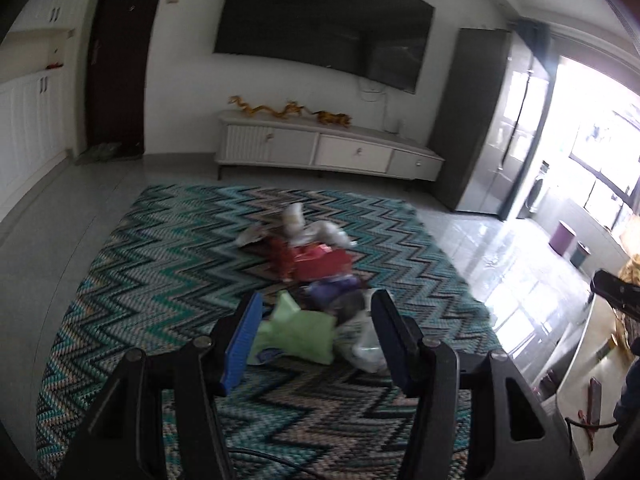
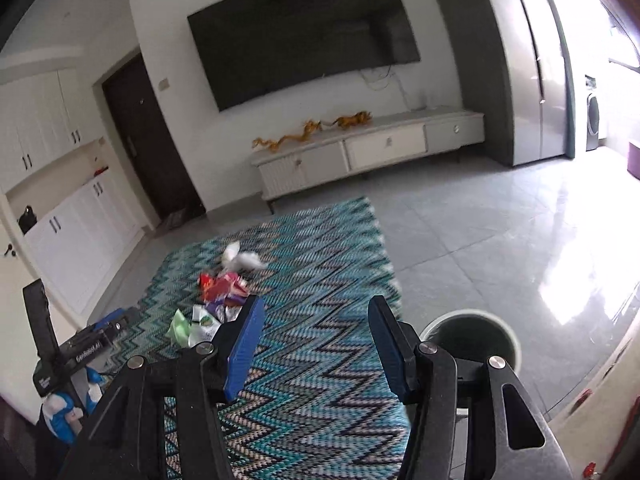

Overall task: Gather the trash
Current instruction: 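Return both open tools to the trash pile on the rug, then grasp the silver-brown wrapper with the right tool while the left tool grasps green paper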

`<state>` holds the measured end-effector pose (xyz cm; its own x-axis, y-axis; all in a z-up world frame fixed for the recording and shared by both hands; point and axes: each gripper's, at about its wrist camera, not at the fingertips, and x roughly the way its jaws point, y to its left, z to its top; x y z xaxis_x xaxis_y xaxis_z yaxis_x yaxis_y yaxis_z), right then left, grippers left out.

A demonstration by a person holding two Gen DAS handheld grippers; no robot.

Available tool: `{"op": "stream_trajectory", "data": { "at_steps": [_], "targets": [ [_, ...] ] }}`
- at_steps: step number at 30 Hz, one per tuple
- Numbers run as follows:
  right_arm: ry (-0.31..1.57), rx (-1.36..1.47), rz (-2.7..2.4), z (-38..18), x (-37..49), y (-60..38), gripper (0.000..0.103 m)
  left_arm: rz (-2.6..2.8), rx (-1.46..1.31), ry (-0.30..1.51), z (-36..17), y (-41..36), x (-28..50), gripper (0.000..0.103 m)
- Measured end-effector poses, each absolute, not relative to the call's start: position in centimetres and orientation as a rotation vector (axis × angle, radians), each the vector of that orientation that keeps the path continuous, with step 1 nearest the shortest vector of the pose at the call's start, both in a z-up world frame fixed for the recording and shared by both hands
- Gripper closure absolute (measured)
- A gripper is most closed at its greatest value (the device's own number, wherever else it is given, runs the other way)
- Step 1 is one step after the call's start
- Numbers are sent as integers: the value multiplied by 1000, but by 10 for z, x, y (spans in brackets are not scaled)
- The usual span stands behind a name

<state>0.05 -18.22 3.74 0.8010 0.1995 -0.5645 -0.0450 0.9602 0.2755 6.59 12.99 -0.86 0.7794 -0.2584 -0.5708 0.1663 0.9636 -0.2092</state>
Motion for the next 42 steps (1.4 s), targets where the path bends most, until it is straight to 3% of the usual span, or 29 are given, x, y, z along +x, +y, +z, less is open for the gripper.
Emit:
{"op": "stream_trajectory", "data": {
  "at_steps": [5, 9, 18, 33, 35, 37, 42],
  "targets": [
    [734, 239, 174, 2, 37, -157, 51, -219, -182, 692, -34, 143, 91, 48],
    [795, 229, 194, -18, 64, -141, 51, -227, -213, 712, -52, 145, 112, 33],
    [905, 194, 295, -55, 114, -97, 51, -223, -166, 801, -92, 142, 150, 33],
    [1032, 206, 419, -106, 167, -47, 51, -306, -220, 842, -114, 156, 130, 37],
    [1046, 217, 425, -111, 170, -50, 53, -328, -205, 841, -114, 152, 125, 40],
    [1041, 221, 435, -112, 169, -53, 63, -343, -189, 839, -113, 147, 120, 42],
    [1020, 225, 435, -108, 159, -66, 71, -353, -181, 832, -111, 146, 107, 43]
  ]
}}
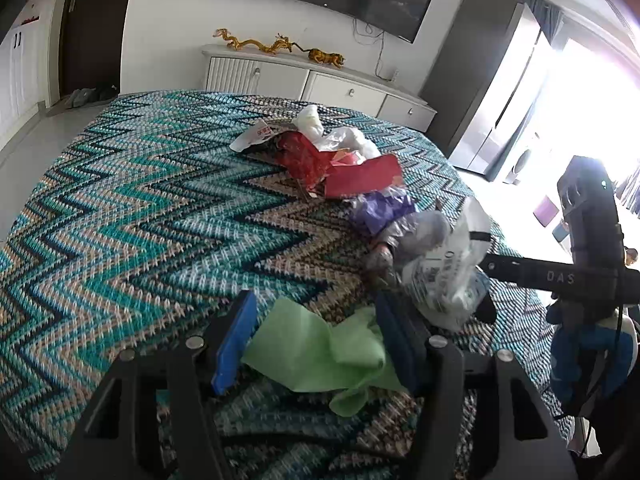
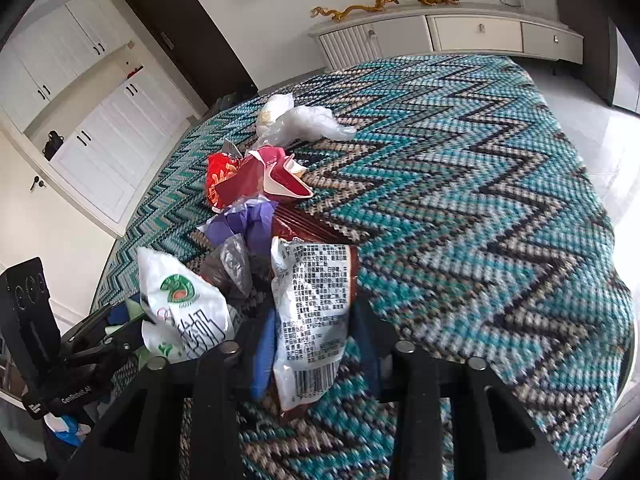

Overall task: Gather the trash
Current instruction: 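Grasp the silver-brown wrapper with the right tool while the left tool grasps green paper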

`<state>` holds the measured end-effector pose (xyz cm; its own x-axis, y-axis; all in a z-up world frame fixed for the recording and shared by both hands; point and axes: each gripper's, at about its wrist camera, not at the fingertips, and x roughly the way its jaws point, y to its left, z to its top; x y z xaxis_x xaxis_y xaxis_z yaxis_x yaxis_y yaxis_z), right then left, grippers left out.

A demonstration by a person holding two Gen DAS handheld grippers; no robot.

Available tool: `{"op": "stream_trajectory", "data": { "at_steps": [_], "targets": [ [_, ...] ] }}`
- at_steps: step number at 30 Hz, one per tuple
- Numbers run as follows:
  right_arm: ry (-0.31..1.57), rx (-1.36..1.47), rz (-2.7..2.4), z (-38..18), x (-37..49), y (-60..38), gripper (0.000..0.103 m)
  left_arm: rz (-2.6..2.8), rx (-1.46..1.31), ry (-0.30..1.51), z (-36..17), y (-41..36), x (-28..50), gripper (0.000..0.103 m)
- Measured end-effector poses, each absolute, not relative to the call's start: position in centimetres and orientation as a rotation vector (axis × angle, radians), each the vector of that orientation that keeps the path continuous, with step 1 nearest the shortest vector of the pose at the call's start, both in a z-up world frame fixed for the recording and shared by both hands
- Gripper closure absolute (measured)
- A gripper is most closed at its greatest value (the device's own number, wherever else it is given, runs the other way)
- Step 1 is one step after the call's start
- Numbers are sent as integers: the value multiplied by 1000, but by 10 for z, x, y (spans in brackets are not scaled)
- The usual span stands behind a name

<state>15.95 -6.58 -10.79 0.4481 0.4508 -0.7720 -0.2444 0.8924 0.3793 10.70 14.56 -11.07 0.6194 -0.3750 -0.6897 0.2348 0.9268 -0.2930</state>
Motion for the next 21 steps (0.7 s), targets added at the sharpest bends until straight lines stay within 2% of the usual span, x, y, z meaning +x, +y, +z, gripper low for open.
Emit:
{"op": "stream_trajectory", "data": {
  "at_steps": [4, 16, 17, 18, 21],
  "targets": [
    [992, 247, 431, -101, 144, -81, 74, -361, -182, 827, -109, 147, 91, 43],
    [911, 281, 402, -73, 83, -113, 74, -386, -108, 856, -108, 131, 52, 44],
    [907, 283, 401, -73, 82, -113, 74, -388, -103, 860, -108, 128, 50, 50],
    [901, 285, 399, -71, 77, -116, 74, -393, -94, 868, -108, 125, 48, 61],
    [882, 295, 392, -66, 60, -125, 74, -387, -71, 867, -107, 116, 42, 71]
  ]
}}
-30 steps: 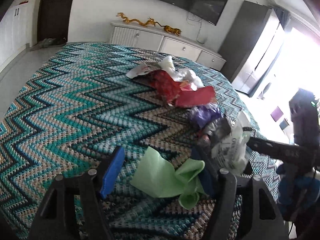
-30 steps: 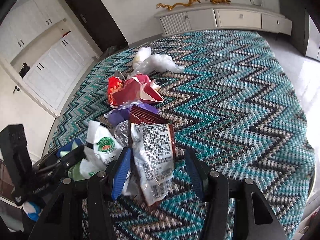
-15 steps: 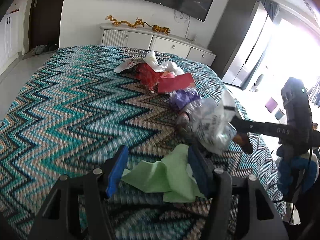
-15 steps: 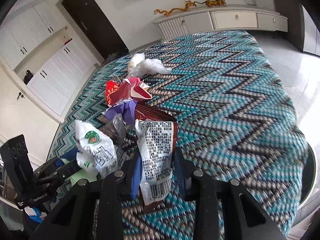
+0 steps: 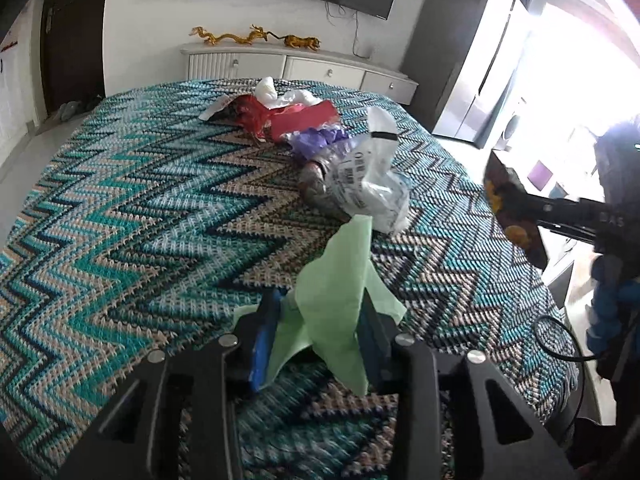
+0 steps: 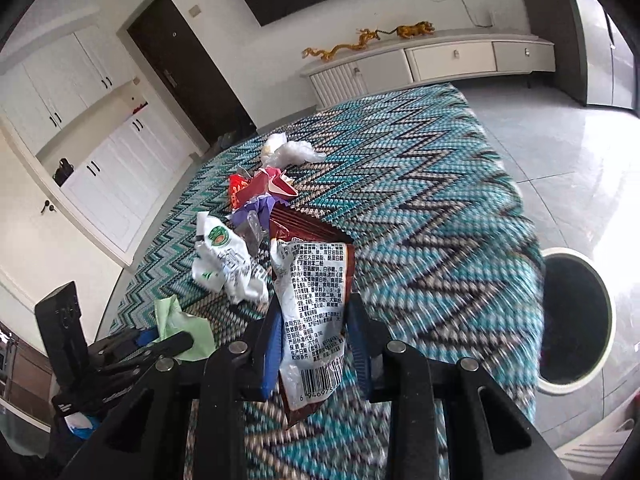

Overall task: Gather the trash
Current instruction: 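Grasp the silver-brown wrapper with the right tool while the left tool grasps green paper, then carry both items to the bin and open both tools over it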

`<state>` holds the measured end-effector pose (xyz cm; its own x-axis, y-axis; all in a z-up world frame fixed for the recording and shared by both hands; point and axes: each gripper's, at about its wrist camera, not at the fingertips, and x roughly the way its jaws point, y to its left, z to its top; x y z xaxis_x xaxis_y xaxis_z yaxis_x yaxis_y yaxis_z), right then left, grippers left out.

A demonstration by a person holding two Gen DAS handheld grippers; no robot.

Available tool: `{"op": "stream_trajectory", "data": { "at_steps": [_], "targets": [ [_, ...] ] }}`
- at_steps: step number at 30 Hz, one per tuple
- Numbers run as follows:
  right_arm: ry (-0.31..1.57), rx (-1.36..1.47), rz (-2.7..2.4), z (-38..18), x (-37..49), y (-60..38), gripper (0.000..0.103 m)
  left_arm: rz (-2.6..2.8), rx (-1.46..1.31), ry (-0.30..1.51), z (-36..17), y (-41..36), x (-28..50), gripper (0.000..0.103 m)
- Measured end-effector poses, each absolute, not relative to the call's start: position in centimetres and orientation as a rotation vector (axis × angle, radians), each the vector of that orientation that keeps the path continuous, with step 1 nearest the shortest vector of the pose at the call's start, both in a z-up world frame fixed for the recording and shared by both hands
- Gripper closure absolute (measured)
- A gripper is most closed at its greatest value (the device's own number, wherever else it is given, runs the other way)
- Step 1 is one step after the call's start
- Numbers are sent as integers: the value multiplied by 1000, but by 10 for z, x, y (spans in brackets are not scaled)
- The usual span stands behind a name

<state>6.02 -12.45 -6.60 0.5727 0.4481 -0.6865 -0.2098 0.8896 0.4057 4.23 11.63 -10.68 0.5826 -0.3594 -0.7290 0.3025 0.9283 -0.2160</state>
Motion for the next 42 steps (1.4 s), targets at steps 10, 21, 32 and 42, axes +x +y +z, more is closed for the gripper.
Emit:
{"op": "stream_trajectory", "data": {
  "at_steps": [10, 21, 32, 42],
  "targets": [
    [765, 346, 362, -39, 4, -160, 74, -403, -191, 783, -58, 134, 21, 75],
    [622, 386, 328, -5, -51, -194, 74, -436, -294, 598, 40, 143, -7, 75],
    [507, 404, 296, 21, -91, -219, 74, -444, -318, 432, 115, 141, -39, 75],
    [443, 414, 227, 34, -111, -243, 74, -543, -282, 401, 137, 89, -41, 75]
  ]
}}
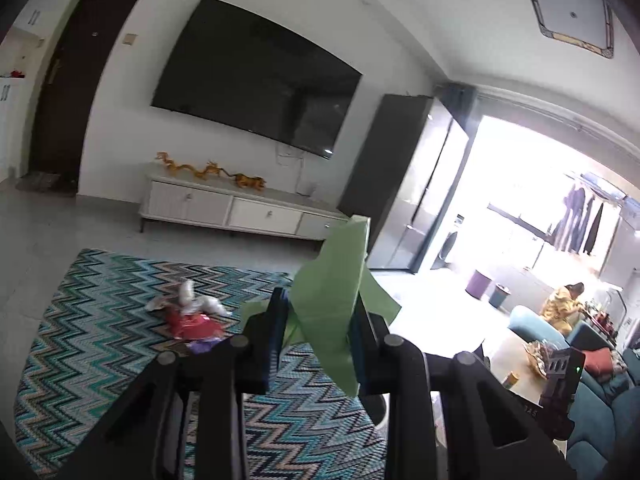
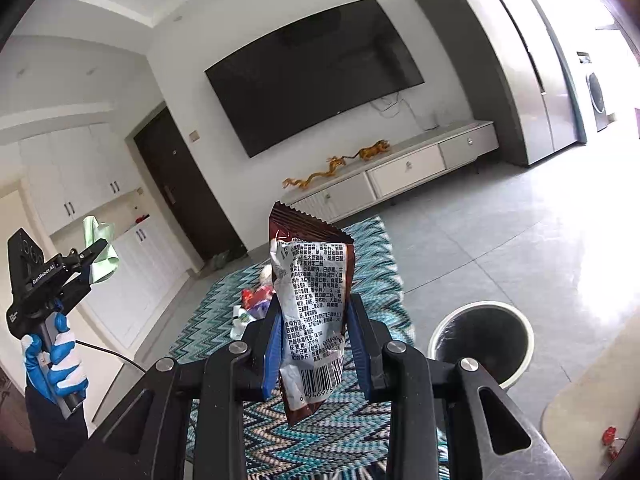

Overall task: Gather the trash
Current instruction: 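Carry both items to the bin and open both tools over it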

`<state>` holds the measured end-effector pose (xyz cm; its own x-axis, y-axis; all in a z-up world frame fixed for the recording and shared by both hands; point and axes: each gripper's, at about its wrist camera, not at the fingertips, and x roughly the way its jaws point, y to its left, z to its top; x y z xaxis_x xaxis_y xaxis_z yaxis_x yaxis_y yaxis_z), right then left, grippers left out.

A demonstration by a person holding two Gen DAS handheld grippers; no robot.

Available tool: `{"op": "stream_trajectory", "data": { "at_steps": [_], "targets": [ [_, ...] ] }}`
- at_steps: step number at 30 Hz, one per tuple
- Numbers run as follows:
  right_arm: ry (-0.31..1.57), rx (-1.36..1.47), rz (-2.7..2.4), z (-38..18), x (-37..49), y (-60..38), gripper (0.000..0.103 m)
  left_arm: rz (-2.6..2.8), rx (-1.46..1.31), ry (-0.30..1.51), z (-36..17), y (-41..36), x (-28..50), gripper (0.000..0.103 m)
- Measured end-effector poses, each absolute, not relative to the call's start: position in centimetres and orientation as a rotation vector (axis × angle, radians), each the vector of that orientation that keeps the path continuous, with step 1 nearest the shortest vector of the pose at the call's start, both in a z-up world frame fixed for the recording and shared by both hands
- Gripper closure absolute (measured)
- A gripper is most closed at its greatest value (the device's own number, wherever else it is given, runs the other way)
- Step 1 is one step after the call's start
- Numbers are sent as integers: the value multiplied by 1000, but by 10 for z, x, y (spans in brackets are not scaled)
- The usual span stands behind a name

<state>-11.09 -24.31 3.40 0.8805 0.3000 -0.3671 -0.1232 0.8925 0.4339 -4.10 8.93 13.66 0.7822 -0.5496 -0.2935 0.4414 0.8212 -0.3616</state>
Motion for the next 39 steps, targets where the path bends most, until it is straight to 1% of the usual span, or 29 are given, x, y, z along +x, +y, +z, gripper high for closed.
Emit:
{"op": "stream_trajectory", "data": {
  "at_steps": [10, 18, 24, 28, 34, 39],
  "targets": [
    [444, 462, 137, 25, -111, -280, 74, -678, -222, 493, 121, -10, -11, 75],
    [476, 500, 73, 13, -84, -312, 74, -737, -146, 603, 95, -94, 33, 75],
    [532, 539, 16, -9, -52, -343, 74, -770, -37, 730, 48, -164, 73, 75],
    [593, 563, -9, -29, -18, -357, 74, -766, 57, 833, -1, -208, 104, 75],
    [724, 616, -56, -76, 30, -380, 74, -739, 167, 978, -71, -256, 139, 73],
    [806, 623, -83, -109, 60, -390, 72, -720, 192, 1042, -105, -282, 161, 73]
  ]
}}
